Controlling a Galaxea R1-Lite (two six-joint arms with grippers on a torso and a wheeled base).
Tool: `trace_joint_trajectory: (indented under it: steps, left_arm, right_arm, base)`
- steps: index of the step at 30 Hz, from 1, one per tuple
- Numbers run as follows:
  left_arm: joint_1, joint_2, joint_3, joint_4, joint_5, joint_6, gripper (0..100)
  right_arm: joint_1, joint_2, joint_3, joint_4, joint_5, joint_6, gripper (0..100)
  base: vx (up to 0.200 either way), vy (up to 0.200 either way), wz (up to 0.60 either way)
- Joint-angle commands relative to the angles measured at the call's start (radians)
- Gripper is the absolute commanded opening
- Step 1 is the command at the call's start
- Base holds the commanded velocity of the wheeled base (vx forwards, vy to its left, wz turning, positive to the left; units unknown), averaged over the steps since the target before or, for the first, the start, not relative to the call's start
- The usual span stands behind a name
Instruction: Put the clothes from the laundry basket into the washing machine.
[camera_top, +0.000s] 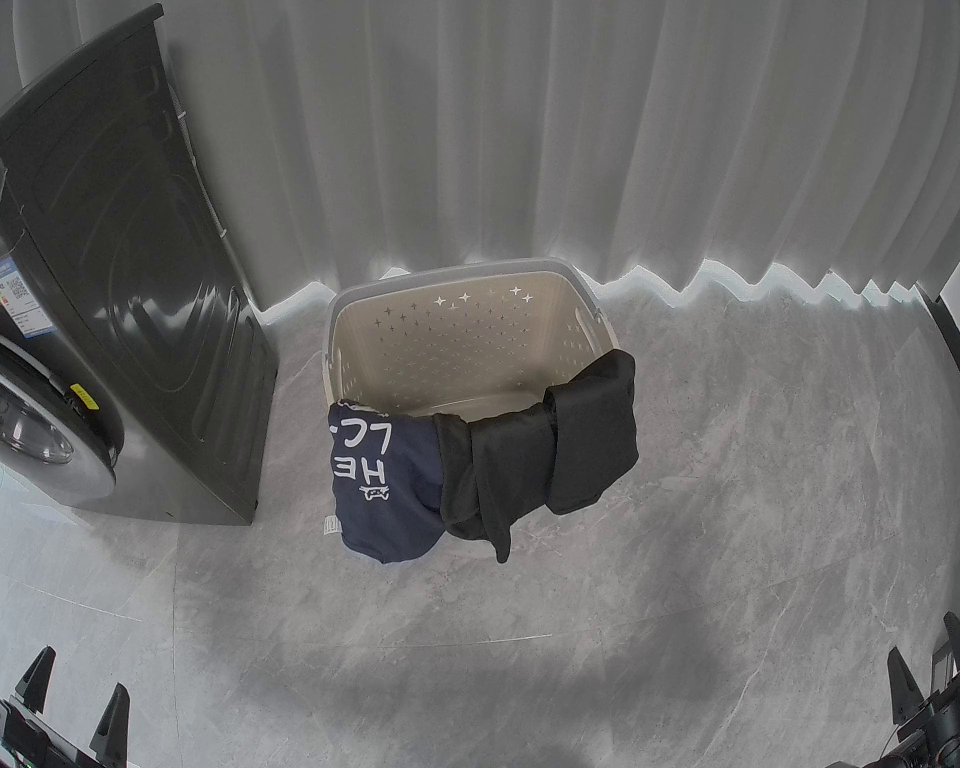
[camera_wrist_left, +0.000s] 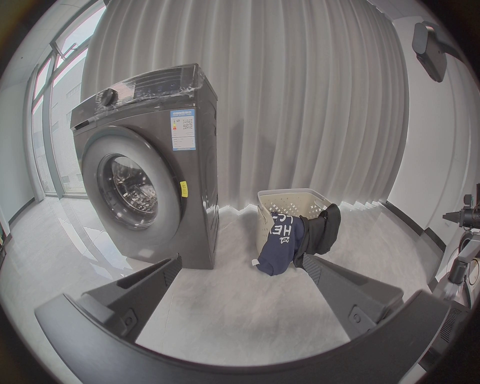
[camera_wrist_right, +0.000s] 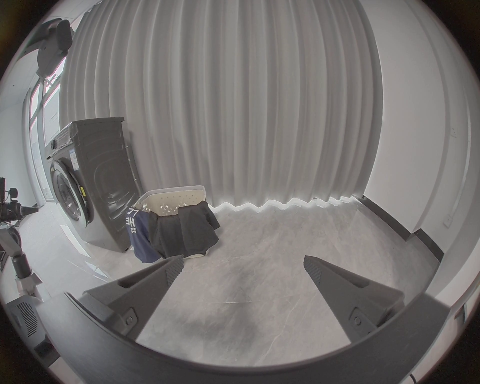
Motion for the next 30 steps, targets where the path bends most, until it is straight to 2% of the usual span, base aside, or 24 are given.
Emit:
trace_joint_trajectory:
  steps: [1,3,12,15,30]
  left_arm:
    - [0.0,-0.018,0.016,0.0,0.0,-0.001,100]
    - [0.0,-0.018,0.016,0.0,0.0,-0.001,100]
    - [0.0,-0.018,0.016,0.0,0.0,-0.001,100]
    - [0.0,-0.018,0.016,0.0,0.0,-0.001,100]
    - [0.0,-0.018,0.016,0.0,0.0,-0.001,100]
  right_arm:
    - [0.0,-0.016,0.018,-0.001,0.0,0.0,100]
    - [0.0,-0.016,0.018,0.001,0.0,0.0,100]
    - [0.0,-0.016,0.018,-0.001,0.0,0.0,100]
    - [0.0,-0.016,0.018,0.001,0.0,0.0,100]
    - [0.0,-0.016,0.018,-0.001,0.0,0.0,100]
  base:
    - [0.2,0.0,0.0]
    - [0.2,0.0,0.0]
    - [0.0,0.0,0.0]
    - [0.0,0.2,0.0]
    - [0.0,0.0,0.0]
